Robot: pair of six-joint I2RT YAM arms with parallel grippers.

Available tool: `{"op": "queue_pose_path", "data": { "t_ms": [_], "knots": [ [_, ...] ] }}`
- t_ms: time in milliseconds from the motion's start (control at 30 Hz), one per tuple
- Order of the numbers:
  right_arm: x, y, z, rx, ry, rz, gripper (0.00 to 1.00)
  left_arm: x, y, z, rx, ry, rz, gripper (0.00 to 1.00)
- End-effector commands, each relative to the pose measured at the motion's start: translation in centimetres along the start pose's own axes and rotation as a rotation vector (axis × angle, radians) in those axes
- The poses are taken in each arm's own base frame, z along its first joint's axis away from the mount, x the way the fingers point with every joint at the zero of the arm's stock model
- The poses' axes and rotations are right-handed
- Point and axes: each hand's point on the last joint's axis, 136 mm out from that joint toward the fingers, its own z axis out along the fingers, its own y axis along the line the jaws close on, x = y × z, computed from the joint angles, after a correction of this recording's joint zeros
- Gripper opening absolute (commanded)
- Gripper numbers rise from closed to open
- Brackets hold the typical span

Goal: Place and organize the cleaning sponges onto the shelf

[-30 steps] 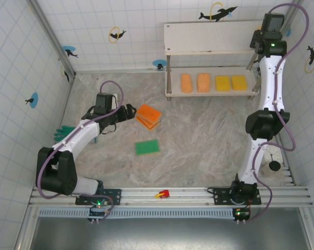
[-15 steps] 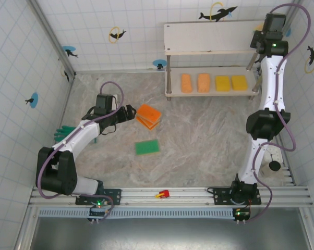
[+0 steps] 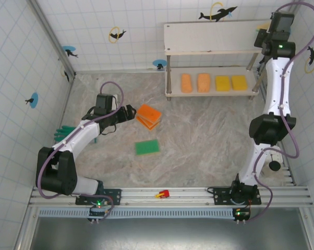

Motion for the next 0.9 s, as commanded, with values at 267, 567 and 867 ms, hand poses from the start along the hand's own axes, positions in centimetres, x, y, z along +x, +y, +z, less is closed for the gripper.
{"op": "queue_pose_path", "data": {
  "t_ms": [267, 567, 867],
  "knots": [
    [-2.0, 0.2, -5.9, -0.112, -0.069, 0.02, 0.0, -0.1, 0.2, -0.8, -0.001, -0.026, 0.009, 0.97],
    [0.0, 1.3, -8.7, -0.199, -0.038, 0.013, 0.0, 0.1, 0.0, -1.3, 0.005, -0.031, 0.012, 0.97],
    [0.6, 0.6, -8.6, -0.269, -0.009, 0.169, 0.33, -0.3, -0.4, -1.8, 0.018, -0.042, 0.01, 0.97]
  ]
}}
